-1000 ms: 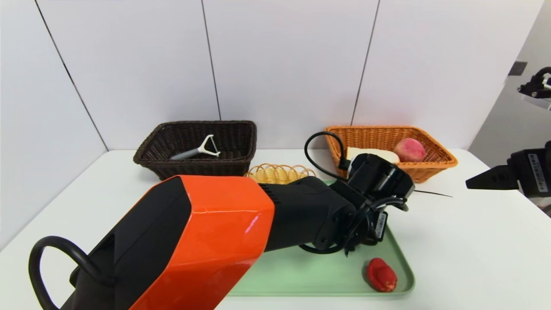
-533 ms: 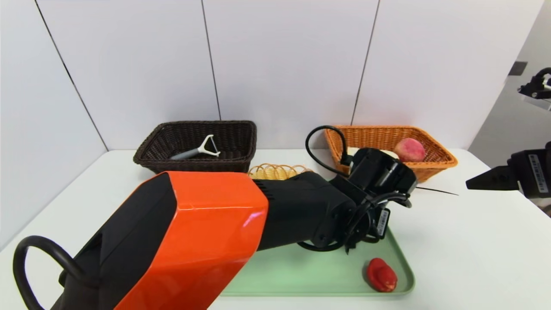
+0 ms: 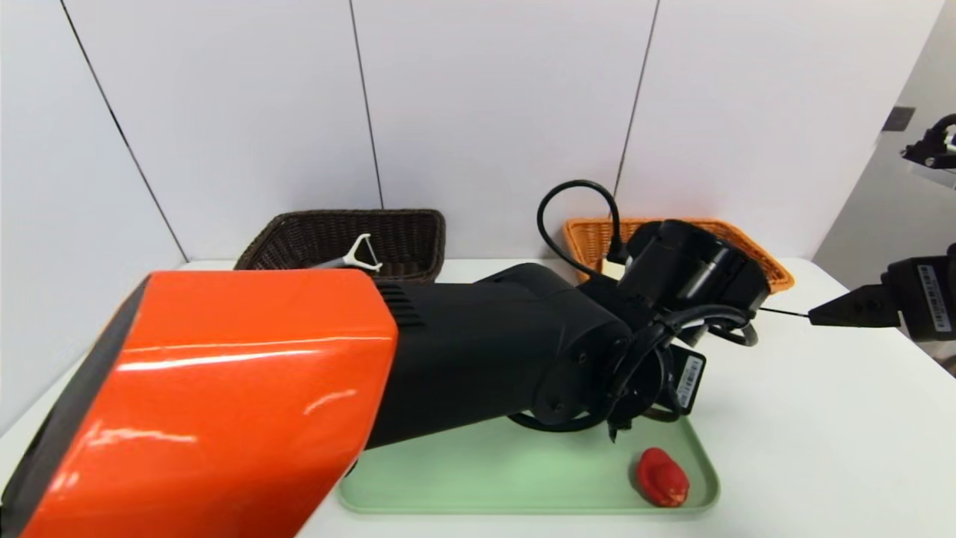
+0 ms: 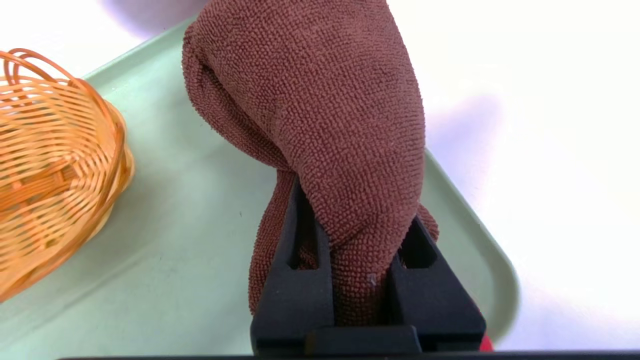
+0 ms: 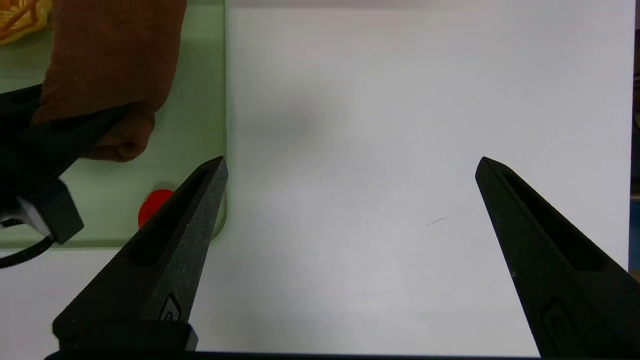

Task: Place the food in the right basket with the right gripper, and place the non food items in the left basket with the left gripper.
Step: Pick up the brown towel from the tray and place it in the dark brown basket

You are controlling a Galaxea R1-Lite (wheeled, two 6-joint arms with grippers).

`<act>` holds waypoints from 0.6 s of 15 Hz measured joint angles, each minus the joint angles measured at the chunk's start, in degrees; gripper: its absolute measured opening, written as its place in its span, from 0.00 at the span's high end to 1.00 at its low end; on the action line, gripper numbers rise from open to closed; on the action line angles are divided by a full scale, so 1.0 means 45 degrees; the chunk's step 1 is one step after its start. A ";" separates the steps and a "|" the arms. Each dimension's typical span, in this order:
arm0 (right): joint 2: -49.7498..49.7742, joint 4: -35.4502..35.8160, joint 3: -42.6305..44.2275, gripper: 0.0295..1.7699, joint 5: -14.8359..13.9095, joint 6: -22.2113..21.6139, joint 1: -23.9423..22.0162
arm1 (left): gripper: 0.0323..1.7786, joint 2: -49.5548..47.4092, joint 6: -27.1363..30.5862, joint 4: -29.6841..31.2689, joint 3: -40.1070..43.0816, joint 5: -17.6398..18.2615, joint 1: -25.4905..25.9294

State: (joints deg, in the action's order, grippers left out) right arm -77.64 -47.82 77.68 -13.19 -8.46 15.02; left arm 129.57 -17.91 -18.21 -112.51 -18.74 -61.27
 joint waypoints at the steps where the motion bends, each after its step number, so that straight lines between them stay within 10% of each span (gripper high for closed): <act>1: 0.0014 0.0000 0.0000 0.03 0.0000 -0.0005 -0.0024 | 0.86 -0.0257 0.0000 -0.0238 0.0000 0.0005 -0.0116; 9: 0.0141 0.0019 0.0005 0.03 0.0035 0.0033 -0.0062 | 0.86 -0.2953 0.0515 -0.2384 -0.0014 -0.0030 0.0545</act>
State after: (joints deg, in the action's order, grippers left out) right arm -77.01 -47.74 77.70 -13.03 -8.31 14.74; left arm 116.29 -15.59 -28.94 -112.57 -18.87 -58.82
